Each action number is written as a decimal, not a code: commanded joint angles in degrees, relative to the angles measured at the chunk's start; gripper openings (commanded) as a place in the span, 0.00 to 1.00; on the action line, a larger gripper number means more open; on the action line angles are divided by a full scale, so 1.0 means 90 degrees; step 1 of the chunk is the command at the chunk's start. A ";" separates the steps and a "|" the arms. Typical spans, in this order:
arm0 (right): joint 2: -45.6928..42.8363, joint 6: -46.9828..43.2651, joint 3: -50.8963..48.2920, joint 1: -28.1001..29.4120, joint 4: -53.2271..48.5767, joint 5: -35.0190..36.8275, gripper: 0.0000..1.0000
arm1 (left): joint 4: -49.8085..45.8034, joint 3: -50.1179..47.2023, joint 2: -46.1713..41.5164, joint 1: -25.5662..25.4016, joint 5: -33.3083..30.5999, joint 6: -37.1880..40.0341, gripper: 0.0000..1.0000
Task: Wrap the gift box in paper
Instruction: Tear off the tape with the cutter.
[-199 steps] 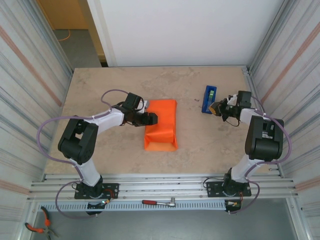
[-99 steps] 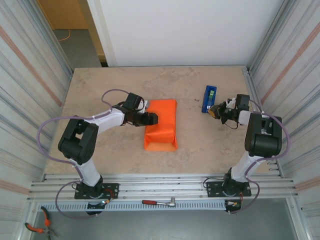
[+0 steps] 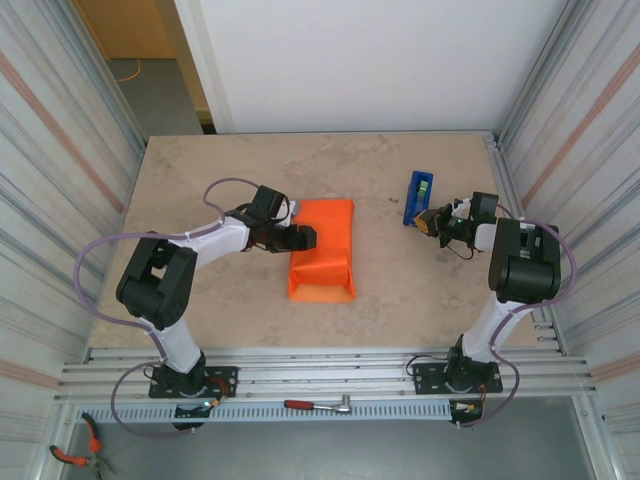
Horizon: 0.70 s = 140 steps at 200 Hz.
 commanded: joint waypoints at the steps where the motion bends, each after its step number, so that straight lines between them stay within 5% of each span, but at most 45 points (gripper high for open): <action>1: 0.0340 0.0223 -0.0149 0.0214 -0.0238 0.0357 0.00 | -0.0758 -0.0264 0.0447 -0.0179 -0.0657 0.0149 0.71; 140: -0.0043 0.0344 -0.0629 0.0366 -0.0112 0.0815 0.00 | -0.0768 -0.0271 0.0431 -0.0191 -0.0698 0.0154 0.71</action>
